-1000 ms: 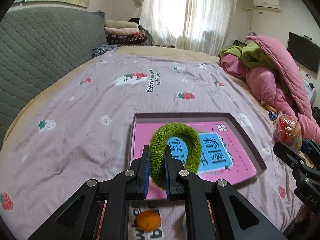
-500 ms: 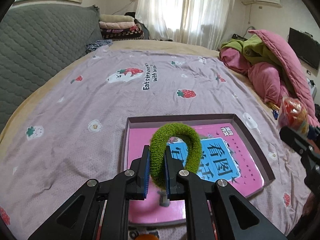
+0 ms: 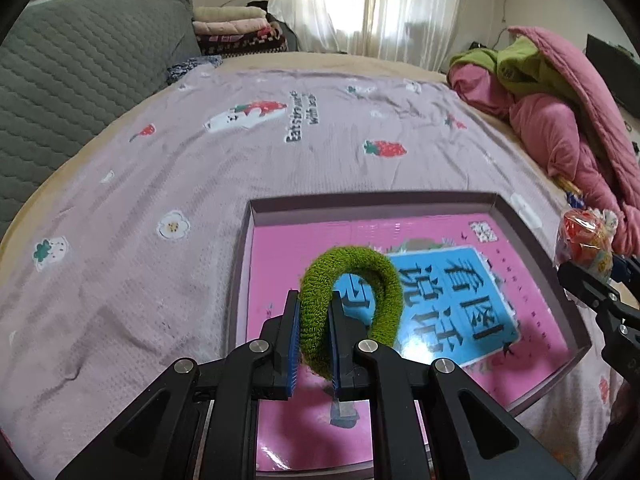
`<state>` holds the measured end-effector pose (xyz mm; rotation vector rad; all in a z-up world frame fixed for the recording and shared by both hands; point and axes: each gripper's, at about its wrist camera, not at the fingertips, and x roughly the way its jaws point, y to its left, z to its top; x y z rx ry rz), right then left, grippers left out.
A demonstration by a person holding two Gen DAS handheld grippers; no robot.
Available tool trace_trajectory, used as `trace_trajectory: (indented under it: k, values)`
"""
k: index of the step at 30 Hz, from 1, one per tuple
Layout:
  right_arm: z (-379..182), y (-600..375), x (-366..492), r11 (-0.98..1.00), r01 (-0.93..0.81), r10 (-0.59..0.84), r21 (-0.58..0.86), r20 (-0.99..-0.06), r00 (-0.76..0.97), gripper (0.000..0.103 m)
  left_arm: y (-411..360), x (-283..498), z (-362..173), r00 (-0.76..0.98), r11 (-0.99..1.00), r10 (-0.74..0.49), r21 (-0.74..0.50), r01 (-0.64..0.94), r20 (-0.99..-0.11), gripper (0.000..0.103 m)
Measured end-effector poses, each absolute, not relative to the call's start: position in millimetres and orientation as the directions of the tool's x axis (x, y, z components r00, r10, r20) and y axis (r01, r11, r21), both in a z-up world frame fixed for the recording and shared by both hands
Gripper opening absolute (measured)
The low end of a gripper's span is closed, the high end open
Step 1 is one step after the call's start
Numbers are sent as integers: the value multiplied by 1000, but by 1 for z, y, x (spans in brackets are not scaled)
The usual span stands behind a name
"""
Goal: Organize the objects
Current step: 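Carry the green ring and the Kinder egg over the pink book tray with both grippers, then lower the ring onto the book and open the left gripper while the right releases the egg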
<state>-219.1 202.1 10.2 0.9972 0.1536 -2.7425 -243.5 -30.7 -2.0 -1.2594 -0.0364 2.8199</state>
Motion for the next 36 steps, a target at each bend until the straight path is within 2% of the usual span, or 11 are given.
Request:
trace_trajectory:
  k: [15, 25, 36]
  values:
    - [-31, 202, -230, -974, 219, -98, -66, -743, -662, 56, -24, -245, -26, -616, -998, 49, -24, -49, -786, 12]
    - [-38, 198, -232, -972, 223, -93, -71, -758, -645, 57, -22, -247, -31, -597, -998, 45, -15, -55, -801, 13]
    - [-36, 197, -230, -974, 210, -77, -82, -755, -652, 59, -29, -249, -29, -585, -998, 59, -43, -41, -809, 19]
